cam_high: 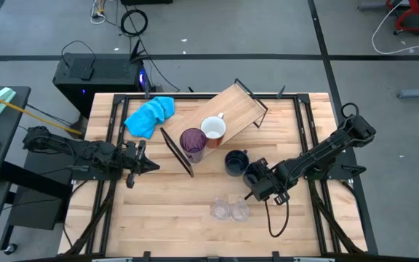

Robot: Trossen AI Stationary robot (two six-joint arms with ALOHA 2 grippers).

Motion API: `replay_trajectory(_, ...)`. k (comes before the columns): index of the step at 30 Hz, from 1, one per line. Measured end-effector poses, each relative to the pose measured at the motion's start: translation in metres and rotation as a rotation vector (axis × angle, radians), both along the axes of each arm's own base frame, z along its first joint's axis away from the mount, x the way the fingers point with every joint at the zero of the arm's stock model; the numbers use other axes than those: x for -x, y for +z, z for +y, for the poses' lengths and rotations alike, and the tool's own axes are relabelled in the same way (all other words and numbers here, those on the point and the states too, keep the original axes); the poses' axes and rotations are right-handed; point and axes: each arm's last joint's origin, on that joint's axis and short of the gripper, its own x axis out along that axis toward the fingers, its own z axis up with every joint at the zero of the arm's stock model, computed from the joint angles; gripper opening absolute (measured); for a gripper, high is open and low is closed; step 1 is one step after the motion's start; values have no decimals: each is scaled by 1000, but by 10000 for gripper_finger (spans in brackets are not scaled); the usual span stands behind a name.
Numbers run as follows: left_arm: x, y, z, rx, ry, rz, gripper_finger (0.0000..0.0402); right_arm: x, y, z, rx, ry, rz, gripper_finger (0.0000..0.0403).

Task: Stack small to large cups/mugs on shelf
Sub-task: Put the right dark blue mug on the shelf

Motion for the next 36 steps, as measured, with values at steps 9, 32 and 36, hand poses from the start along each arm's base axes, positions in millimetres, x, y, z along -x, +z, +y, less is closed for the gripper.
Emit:
replay_trajectory(9,0,0,0,2,0,0,27,2,3,-4,-22,-43,61,32)
replay_trajectory(32,0,0,0,17,2,3,27,-18,129,-35,138,-77,-3,20)
replay_trajectory(36,0,-2,0,-14,-1,24,21,-24,150,-54,162,-62,-47,27)
